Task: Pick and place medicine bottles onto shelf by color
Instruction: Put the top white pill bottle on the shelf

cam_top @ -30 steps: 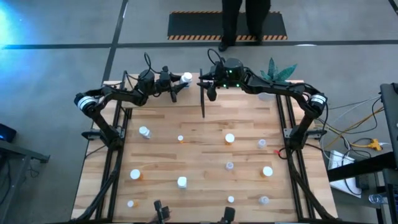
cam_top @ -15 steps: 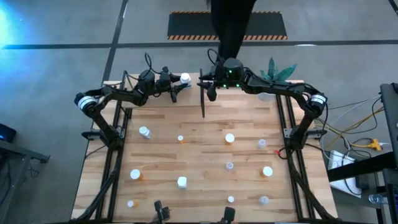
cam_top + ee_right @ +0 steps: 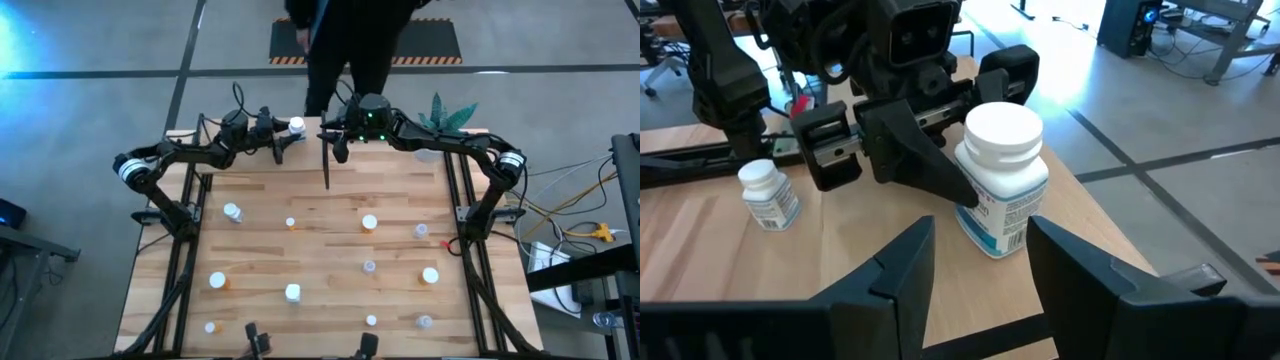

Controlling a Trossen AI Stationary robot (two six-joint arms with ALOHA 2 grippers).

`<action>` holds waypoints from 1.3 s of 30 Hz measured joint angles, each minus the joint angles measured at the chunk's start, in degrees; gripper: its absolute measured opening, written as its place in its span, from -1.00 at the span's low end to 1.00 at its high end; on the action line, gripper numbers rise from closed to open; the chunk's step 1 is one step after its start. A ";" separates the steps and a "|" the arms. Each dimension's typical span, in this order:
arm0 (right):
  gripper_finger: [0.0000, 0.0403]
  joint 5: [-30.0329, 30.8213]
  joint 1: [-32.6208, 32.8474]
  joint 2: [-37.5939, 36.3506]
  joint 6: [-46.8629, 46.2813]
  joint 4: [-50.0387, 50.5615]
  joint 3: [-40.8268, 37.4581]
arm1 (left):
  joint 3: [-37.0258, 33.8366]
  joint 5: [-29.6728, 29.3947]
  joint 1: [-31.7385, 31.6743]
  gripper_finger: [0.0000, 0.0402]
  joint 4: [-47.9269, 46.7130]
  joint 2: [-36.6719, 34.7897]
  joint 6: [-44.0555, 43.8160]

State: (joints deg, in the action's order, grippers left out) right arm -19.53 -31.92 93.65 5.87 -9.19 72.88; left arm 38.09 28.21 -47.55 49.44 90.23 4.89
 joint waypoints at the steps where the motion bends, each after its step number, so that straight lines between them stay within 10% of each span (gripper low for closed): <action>1: -0.25 0.00 0.00 0.00 0.02 0.00 0.00 | 0.00 -0.02 0.00 -0.14 -0.04 0.06 0.00; 14: -0.25 0.00 0.00 0.00 0.26 0.07 0.00 | 0.35 -0.20 -0.02 0.23 -2.04 0.01 0.00; 39: -0.25 0.02 0.00 0.00 1.80 1.55 -0.02 | 0.28 -3.14 -0.09 0.26 -6.01 -3.87 0.15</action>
State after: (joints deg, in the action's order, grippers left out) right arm -19.51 -31.92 93.65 7.67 -7.64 72.86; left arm 38.37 25.07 -47.64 43.43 86.36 5.03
